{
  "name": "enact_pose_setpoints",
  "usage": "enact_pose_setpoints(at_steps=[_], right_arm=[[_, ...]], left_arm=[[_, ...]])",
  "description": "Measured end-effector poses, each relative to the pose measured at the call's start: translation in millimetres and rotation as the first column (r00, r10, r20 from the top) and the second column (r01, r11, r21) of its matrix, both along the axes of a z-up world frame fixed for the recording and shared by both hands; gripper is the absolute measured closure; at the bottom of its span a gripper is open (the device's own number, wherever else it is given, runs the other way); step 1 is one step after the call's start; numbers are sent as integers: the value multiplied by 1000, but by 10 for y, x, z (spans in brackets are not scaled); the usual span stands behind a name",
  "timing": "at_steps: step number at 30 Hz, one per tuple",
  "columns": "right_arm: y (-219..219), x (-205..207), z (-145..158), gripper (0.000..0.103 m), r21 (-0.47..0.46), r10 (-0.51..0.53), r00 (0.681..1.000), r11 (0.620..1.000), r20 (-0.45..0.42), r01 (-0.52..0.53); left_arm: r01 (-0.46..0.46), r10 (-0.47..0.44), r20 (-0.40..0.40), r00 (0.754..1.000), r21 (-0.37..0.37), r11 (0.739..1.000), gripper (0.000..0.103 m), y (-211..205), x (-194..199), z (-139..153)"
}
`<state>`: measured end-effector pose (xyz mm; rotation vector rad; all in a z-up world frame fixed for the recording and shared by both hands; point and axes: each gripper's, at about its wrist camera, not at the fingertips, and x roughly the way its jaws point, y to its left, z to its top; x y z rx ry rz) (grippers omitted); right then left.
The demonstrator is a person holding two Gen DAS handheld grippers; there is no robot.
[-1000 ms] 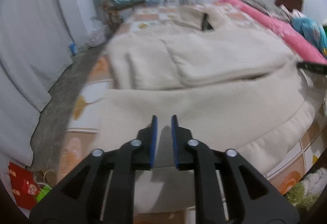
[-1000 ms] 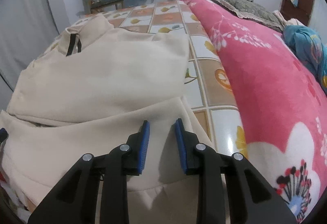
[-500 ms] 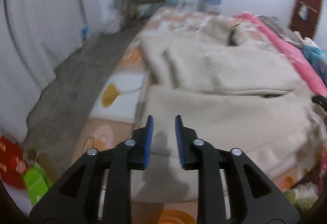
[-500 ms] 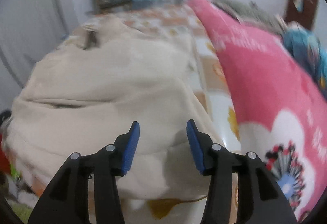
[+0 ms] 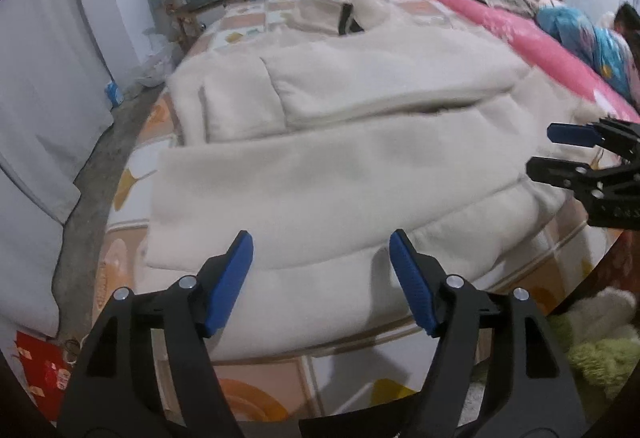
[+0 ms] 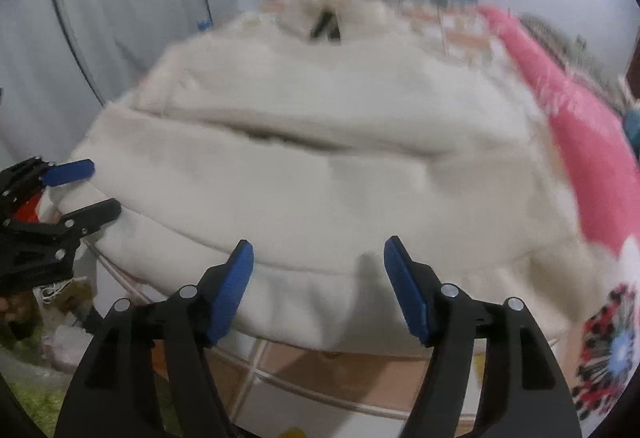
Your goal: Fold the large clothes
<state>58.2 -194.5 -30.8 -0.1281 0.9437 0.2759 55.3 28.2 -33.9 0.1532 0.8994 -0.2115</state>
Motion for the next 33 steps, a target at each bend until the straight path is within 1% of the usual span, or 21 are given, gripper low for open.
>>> enact_pose_setpoints(at_steps=[1, 2, 3, 4, 6, 7, 9, 11, 15, 17, 19, 20, 21, 22, 24, 28, 30, 33], right_arm=[[33, -40, 59, 35, 16, 26, 999, 1000, 32, -26], [52, -49, 57, 32, 32, 37, 999, 999, 37, -38], [95, -49, 14, 30, 61, 54, 998, 997, 26, -55], [138, -26, -66, 29, 64, 67, 998, 996, -3, -66], [206, -2, -219, 26, 27, 66, 997, 997, -35, -65], [234, -11, -236, 26, 9, 65, 998, 998, -7, -65], [218, 7, -212, 26, 17, 66, 998, 998, -19, -66], [130, 26, -137, 26, 43, 37, 999, 998, -15, -36], [-90, 26, -2, 25, 28, -35, 998, 999, 44, 34], [-210, 46, -9, 24, 20, -78, 996, 997, 49, 77], [-336, 105, -106, 21, 11, -133, 991, 991, 22, 133], [-383, 158, -184, 21, 5, -154, 988, 988, -8, 154], [-413, 190, -253, 21, 10, -158, 987, 987, -34, 159], [-431, 183, -251, 21, 23, -158, 987, 987, -28, 158], [-426, 192, -195, 21, 26, -157, 987, 987, -25, 157], [-473, 200, -17, 20, 52, -169, 985, 985, 30, 167], [-510, 203, 62, 17, 62, -180, 982, 982, 51, 177], [-571, 304, 100, 16, 50, -200, 977, 979, 68, 197]], left_arm=[[-5, 5, -2, 1000, -12, 1000, 31, 15, 17, 8], [-12, 12, -11, 1000, -16, 1000, 30, 30, 54, -7], [-20, 20, -28, 999, -10, 1000, 30, 27, 90, -39], [-30, 30, -51, 998, 4, 1000, 30, 16, 129, -87], [-43, 43, -59, 997, 10, 999, 27, 5, 113, -115], [-49, 50, -58, 997, 9, 999, 25, 4, 115, -116], [-58, 58, -64, 996, 10, 998, 23, 2, 132, -124], [-68, 68, -72, 995, 10, 998, 21, 17, 150, -127], [-78, 79, -82, 994, 14, 997, 19, 21, 181, -137], [-81, 83, -83, 993, 21, 996, 18, 9, 182, -136], [-86, 88, -86, 992, 23, 996, 17, 10, 186, -140], [-88, 90, -89, 992, 22, 996, 17, 13, 190, -139], [-90, 92, -94, 991, 24, 996, 17, 12, 192, -136], [-93, 95, -97, 991, 29, 995, 17, 8, 191, -125], [-97, 101, -91, 991, 46, 994, 17, -3, 189, -69], [-89, 91, -34, 995, 53, 995, 17, -35, 194, 155], [-85, 86, -17, 996, 55, 995, 17, -68, 241, 234], [-92, 93, -6, 996, 82, 992, 17, -171, 401, 290]])
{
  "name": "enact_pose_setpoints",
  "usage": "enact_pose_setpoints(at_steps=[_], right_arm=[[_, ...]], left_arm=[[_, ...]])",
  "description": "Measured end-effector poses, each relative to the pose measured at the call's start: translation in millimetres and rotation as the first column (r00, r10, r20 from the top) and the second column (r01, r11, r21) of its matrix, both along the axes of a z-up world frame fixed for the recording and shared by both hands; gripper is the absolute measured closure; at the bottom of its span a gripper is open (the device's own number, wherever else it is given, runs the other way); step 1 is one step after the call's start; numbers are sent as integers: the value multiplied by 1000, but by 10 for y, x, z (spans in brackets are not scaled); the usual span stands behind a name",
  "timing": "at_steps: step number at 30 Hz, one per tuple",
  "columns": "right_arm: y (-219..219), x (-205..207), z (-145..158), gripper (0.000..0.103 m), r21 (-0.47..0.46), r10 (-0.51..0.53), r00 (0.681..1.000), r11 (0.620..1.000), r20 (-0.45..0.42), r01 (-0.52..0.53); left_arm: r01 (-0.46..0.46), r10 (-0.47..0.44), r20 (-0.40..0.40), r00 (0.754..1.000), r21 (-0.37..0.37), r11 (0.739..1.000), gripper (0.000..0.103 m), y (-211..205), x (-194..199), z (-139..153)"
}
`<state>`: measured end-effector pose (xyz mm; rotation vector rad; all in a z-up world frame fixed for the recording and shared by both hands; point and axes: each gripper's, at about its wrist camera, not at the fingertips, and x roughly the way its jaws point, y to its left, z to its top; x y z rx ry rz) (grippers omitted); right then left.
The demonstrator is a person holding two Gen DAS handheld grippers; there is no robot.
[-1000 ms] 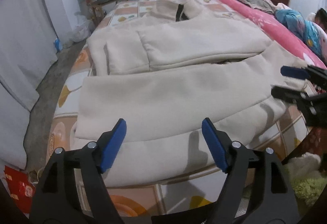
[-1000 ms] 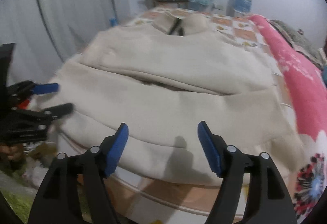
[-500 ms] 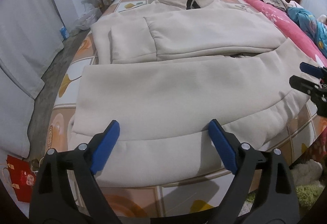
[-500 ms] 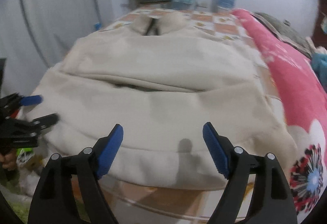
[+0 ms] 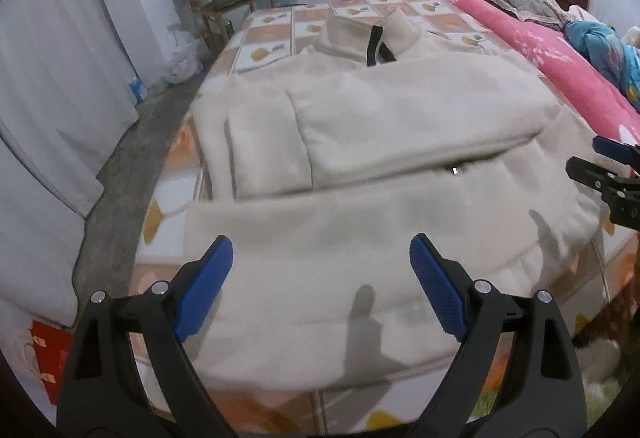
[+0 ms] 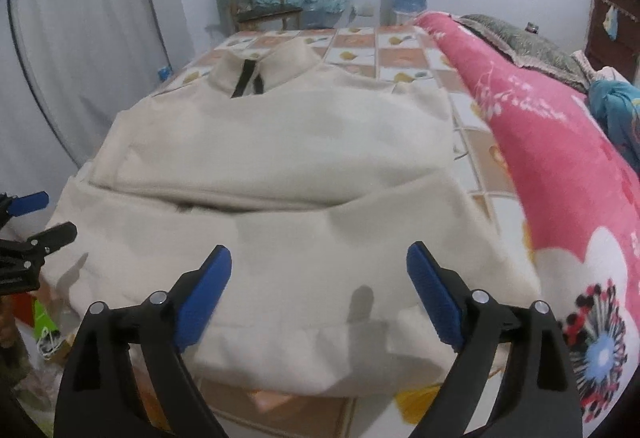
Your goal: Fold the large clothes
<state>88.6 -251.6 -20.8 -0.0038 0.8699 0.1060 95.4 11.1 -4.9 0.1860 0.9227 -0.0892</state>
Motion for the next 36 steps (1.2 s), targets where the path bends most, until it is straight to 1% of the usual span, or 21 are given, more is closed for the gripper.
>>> enact_pose_setpoints(at_steps=[3, 7, 12, 18, 22, 26, 36], right_arm=[[-41, 81, 40, 16, -2, -5, 1000, 1000, -3, 5], [-101, 191, 137, 15, -14, -16, 1000, 1000, 12, 16], [-125, 359, 146, 15, -20, -29, 999, 999, -14, 29], [-55, 527, 102, 15, -31, -25, 998, 999, -54, 23], [16, 595, 68, 15, -36, -17, 997, 999, -80, 14], [65, 654, 38, 15, -33, -12, 995, 999, -102, 9], [137, 820, 18, 15, -3, -6, 990, 1000, -140, 5]], left_arm=[[-16, 16, -10, 1000, 21, 1000, 17, -117, 179, -5], [-49, 50, -42, 998, 31, 998, 17, -248, 448, -40], [-85, 86, -79, 993, 10, 996, 17, -279, 641, -83], [-94, 97, -102, 990, 35, 995, 17, -250, 722, -151], [-110, 111, -132, 985, 13, 994, 17, -178, 781, -187], [-126, 126, -149, 981, 7, 992, 17, -116, 826, -211], [-134, 133, -159, 978, 5, 991, 17, -58, 890, -220]])
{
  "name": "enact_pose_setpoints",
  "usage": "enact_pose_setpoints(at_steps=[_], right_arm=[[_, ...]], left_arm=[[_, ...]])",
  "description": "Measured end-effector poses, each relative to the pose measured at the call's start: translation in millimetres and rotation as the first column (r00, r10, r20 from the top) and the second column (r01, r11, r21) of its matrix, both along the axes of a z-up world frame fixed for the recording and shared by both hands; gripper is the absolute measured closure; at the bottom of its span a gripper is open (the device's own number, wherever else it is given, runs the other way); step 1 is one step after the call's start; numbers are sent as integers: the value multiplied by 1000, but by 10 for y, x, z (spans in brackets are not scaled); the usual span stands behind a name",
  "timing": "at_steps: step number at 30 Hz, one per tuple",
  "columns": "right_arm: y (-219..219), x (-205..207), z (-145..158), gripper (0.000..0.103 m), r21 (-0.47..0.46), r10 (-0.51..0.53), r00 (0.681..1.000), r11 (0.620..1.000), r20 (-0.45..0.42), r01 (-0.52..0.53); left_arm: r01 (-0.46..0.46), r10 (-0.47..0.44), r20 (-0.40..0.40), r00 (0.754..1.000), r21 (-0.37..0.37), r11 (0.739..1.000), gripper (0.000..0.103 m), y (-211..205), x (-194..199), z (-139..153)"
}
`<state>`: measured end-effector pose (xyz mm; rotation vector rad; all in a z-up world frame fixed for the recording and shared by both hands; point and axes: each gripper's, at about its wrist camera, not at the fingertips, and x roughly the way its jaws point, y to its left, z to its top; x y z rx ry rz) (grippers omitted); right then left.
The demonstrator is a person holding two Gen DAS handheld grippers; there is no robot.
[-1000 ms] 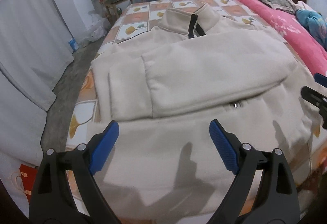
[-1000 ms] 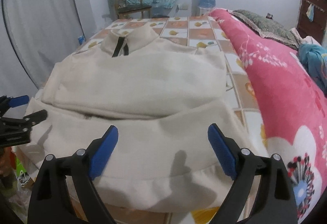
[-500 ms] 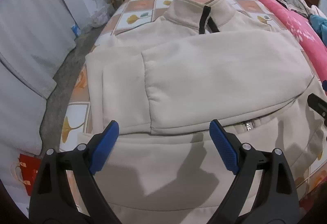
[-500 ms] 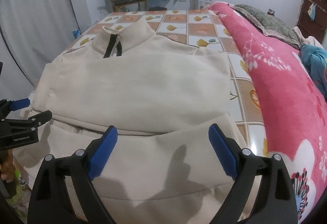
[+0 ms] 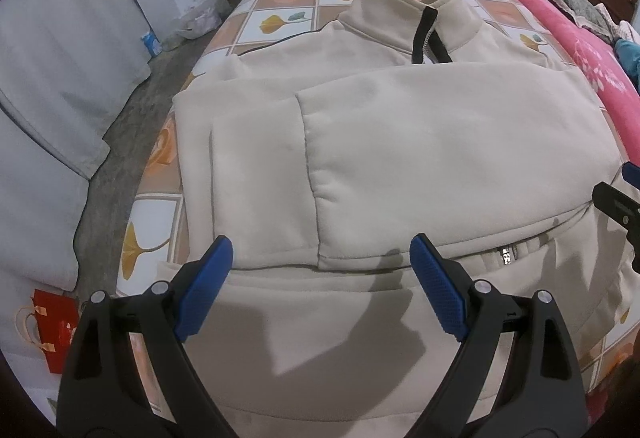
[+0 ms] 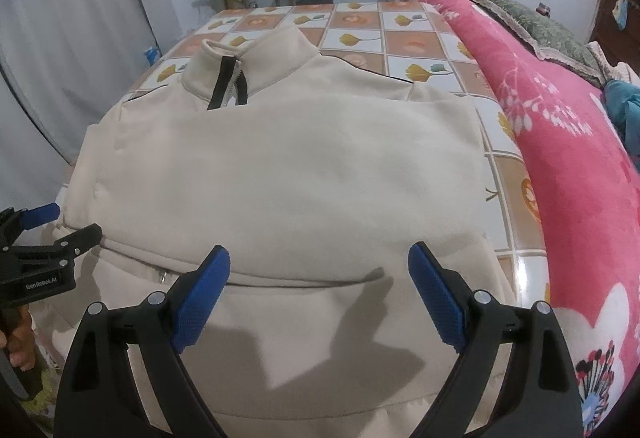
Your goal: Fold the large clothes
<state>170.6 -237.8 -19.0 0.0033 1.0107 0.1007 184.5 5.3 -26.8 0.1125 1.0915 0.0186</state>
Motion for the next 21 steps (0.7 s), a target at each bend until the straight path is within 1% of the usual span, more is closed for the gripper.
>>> enact_pose_setpoints(at_steps=[9, 13, 15, 18, 19, 21], right_arm=[[67, 97, 7, 15, 11, 15, 1000, 1000, -14, -15], [55, 177, 64, 15, 72, 46, 998, 996, -37, -43], [26, 264, 168, 15, 110, 65, 997, 992, -40, -60], [-48, 465, 444, 15, 180, 94, 996, 979, -8, -91], [-84, 596, 589, 15, 205, 103, 995, 973, 12, -103], [-123, 790, 754, 15, 228, 109, 994, 967, 29, -113]], left_arm=[[-1, 1, 4, 1000, 6, 1000, 17, 21, 37, -1], [11, -10, 45, 999, -13, 1000, 17, 85, 73, 120], [25, -23, 83, 996, -23, 999, 17, 146, 129, 256], [57, -53, 159, 986, -24, 998, 17, 250, 316, 536], [63, -57, 174, 983, -32, 997, 17, 277, 395, 616], [79, -65, 202, 977, -63, 995, 17, 337, 604, 765]])
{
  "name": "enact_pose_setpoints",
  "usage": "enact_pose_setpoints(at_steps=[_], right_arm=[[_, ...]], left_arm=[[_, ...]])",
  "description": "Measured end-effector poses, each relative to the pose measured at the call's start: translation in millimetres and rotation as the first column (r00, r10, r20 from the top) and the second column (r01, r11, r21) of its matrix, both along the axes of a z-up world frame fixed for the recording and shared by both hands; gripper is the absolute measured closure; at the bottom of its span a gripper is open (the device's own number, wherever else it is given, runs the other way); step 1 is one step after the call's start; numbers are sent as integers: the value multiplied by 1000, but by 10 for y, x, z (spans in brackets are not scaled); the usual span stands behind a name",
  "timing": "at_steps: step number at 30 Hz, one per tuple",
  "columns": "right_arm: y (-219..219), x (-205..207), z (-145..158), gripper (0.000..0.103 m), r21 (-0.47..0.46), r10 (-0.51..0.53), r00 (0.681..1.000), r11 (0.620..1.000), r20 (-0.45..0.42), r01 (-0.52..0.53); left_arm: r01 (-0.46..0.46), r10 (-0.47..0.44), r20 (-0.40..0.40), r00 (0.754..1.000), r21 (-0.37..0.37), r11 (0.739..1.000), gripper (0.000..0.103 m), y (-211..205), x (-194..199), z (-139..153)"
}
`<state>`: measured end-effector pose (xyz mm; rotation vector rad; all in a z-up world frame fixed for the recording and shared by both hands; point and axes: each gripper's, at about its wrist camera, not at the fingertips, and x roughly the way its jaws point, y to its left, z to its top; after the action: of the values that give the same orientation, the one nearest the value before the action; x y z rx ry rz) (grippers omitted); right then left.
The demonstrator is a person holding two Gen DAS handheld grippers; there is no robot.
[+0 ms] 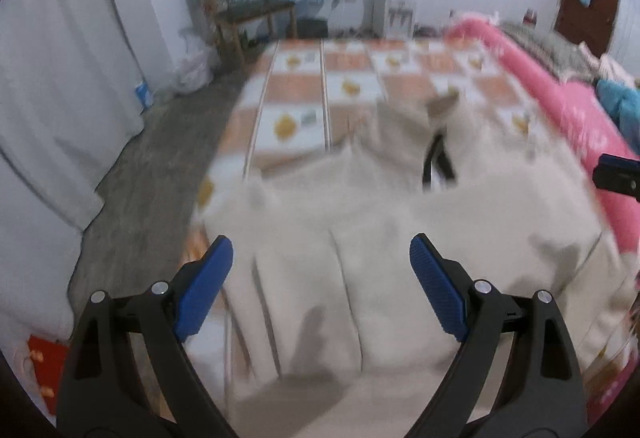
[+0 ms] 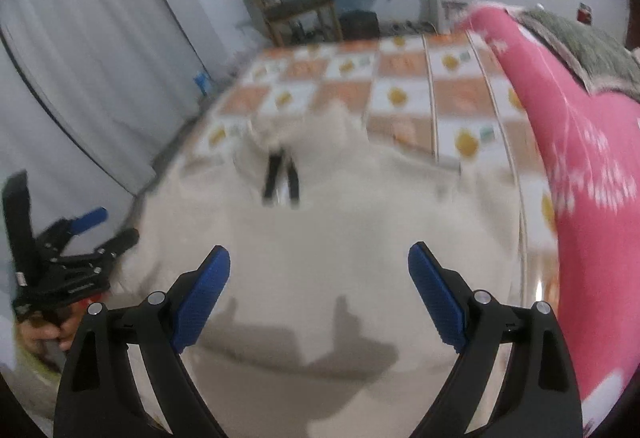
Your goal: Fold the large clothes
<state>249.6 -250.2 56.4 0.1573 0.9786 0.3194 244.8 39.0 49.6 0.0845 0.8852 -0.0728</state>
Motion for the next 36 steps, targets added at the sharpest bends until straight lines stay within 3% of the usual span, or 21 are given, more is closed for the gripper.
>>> enact_pose_setpoints(at_steps=[3, 7, 10, 14, 15, 16, 17, 18, 19, 20, 21, 25, 30, 36], right_arm=[[-27, 526, 189, 11, 67, 16, 1000, 998, 11, -17], [16, 1296, 12, 11, 112, 7, 998, 994, -68, 1], [70, 1888, -353, 11, 117, -28, 982, 992, -189, 51], [250, 2347, -789, 23, 55, -18, 960, 998, -281, 35], [285, 2394, -862, 27, 47, -9, 957, 999, -290, 24], [323, 2425, -937, 31, 41, 3, 953, 999, -304, 10], [337, 2428, -976, 45, 31, 7, 950, 1000, -311, 3], [344, 2410, -997, 63, 21, 10, 950, 1000, -312, -4], [343, 2364, -998, 70, 21, 23, 951, 1000, -308, -18], [338, 2304, -975, 85, 41, 46, 952, 999, -302, -36], [335, 2233, -924, 91, 55, 69, 955, 997, -289, -55], [337, 1908, -627, 92, 27, 129, 971, 992, -201, -126], [263, 1372, -344, 93, 19, 189, 974, 982, -123, -189], [134, 672, -461, 89, -60, 201, 977, 977, -77, -206]], left_arm=[[30, -29, 12, 1000, -112, 993, 17, 73, 452, 132], [40, -51, -29, 998, -296, 954, 17, 64, 1192, 25], [24, -58, -85, 995, -356, 934, 27, -78, 1643, -177], [-20, -42, -163, 986, -364, 931, 35, -314, 2047, -502], [-27, -37, -169, 985, -358, 933, 43, -347, 2087, -563], [-33, -33, -181, 983, -347, 937, 56, -392, 2133, -629], [-29, -38, -188, 981, -339, 940, 63, -425, 2151, -671], [-14, -54, -198, 979, -326, 945, 78, -475, 2169, -725], [1, -70, -205, 976, -320, 947, 86, -503, 2183, -762], [23, -90, -198, 976, -315, 949, 93, -545, 2149, -771], [32, -91, -183, 979, -303, 952, 94, -537, 2094, -738], [84, -123, -107, 987, -313, 946, 96, -544, 1831, -495], [186, -210, -38, 977, -332, 925, 96, -575, 1256, -154], [262, -278, -14, 960, -288, 921, 94, -599, 497, -140]])
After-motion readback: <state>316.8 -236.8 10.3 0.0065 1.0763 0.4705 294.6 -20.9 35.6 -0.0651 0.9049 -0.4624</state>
